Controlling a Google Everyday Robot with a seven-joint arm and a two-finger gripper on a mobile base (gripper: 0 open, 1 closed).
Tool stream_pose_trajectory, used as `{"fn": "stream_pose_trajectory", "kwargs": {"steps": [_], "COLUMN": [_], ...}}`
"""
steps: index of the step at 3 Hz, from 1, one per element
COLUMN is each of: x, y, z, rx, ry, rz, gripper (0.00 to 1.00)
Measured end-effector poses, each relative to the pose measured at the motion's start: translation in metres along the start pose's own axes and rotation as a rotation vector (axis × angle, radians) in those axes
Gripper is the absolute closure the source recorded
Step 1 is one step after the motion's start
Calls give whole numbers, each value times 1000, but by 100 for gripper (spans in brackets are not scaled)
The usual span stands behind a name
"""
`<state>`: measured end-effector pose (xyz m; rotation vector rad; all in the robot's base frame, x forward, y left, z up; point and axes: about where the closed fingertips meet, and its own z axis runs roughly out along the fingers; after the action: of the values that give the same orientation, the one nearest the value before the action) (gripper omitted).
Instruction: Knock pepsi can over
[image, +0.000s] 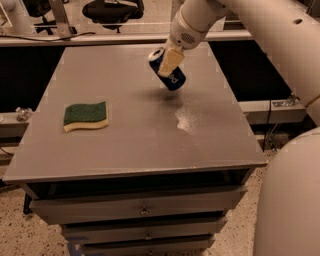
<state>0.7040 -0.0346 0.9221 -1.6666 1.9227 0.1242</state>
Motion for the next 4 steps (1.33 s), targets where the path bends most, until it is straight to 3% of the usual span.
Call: {"fn": "stream_pose_trajectory", "kwargs": {"steps": [1, 2, 3, 4], "x": [11, 10, 7, 4], "y": [21, 36, 45, 49], "z": [5, 16, 32, 46], "rx": [-77, -128, -153, -160], "ry": [101, 146, 160, 161], "rz": [-97, -166, -194, -189], "gripper": [100, 100, 100, 82]}}
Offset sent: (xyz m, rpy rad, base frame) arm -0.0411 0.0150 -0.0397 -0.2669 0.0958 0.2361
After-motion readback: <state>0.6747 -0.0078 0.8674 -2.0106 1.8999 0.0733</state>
